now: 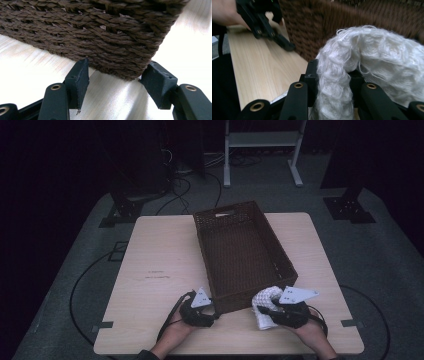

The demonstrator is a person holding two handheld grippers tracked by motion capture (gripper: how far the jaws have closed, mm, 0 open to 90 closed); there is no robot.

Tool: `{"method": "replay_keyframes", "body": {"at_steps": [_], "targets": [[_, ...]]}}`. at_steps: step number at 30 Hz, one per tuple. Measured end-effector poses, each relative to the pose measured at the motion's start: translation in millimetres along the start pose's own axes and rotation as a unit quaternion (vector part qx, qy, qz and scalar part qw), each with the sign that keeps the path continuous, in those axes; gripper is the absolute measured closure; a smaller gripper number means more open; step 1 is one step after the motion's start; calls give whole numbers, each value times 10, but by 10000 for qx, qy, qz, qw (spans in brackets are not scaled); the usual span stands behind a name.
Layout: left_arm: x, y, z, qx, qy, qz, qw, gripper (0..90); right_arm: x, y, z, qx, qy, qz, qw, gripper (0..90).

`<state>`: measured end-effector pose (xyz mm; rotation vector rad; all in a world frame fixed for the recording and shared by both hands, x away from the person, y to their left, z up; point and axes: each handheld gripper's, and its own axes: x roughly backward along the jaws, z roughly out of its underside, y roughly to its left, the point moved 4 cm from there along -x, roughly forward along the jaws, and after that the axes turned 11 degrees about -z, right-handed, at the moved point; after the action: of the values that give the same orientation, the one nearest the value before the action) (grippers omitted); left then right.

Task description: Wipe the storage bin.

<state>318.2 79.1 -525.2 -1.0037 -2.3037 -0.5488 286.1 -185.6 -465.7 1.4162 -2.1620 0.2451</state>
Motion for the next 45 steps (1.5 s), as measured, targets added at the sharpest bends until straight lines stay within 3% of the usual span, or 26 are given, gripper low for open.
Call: {"method": "replay_keyframes", "body": {"at_steps": [5, 11, 18, 19, 28, 34, 39, 45], "targets": [[1, 0, 0, 1, 0, 0, 10000, 389, 71, 54, -177, 184, -232, -45, 9996, 693], [1, 0, 1, 0, -1, 1, 10000, 389, 38, 78, -226, 269, -218, -91, 9994, 693], [1, -1, 1, -2, -5, 1, 10000, 392, -223, 106, -51, 214, 229, -227, 9993, 693], [1, -2, 1, 0, -5, 0, 10000, 392, -306, 117, -12, 217, 381, -273, 9987, 693], [3, -4, 2, 5, -1, 4, 10000, 393, -587, 126, 153, 233, 853, -394, 9953, 693], [1, -2, 1, -5, -6, 4, 10000, 393, -575, 148, 114, 222, 778, -447, 9957, 692], [4, -4, 3, 6, 5, 8, 10000, 394, -463, 236, -116, 379, 377, -514, 9972, 692], [7, -1, 5, -22, 23, 11, 10000, 395, -391, 335, -338, 555, 45, -641, 9964, 693]]}}
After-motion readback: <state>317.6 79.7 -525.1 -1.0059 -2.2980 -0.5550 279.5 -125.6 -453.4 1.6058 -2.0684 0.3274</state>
